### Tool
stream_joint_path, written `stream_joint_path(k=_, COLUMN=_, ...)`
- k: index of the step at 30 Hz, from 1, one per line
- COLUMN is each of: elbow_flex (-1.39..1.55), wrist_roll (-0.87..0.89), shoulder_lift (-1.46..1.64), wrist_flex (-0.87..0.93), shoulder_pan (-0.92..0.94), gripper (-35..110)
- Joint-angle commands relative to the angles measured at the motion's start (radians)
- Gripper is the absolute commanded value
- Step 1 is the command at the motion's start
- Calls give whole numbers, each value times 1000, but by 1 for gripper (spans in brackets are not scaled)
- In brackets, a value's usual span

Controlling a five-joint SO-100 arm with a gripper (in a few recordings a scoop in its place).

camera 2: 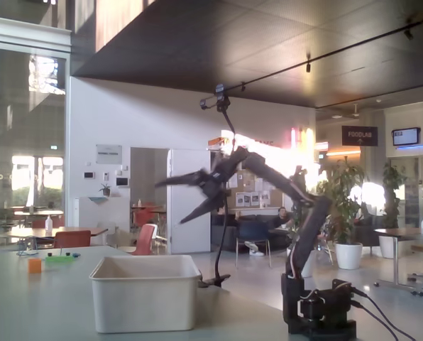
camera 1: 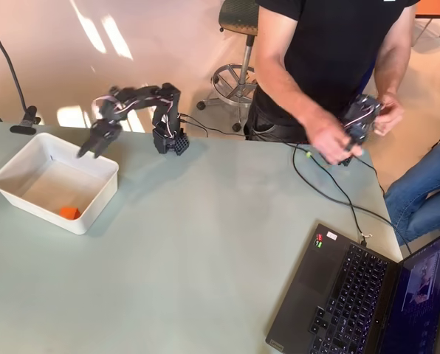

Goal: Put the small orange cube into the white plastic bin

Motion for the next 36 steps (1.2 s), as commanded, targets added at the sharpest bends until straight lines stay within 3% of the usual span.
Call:
stream_joint_path(k=1, elbow_flex=-28, wrist_roll=57, shoulder_lift=149, wrist_flex=172, shoulder_pan=-103, gripper=60)
stream_joint_path(k=7, elbow_flex=-26, wrist_roll=164, shoulder_lift=298, wrist_flex=350, shoulder_pan=-314, gripper=55)
stream_joint_path(k=16, elbow_flex=-23, wrist_roll=173, shoulder_lift=439, wrist_flex=337, shoulder_pan=-403, gripper=22)
stream_joint_path(k=27, elbow_flex=301, wrist_roll=169, shoulder_lift=649, wrist_flex=331, shoulder_pan=-462, gripper=18)
stream_joint_path(k=36, elbow_flex=815, wrist_roll=167, shoulder_lift=853, wrist_flex=-31, shoulder_pan=-525, gripper=17)
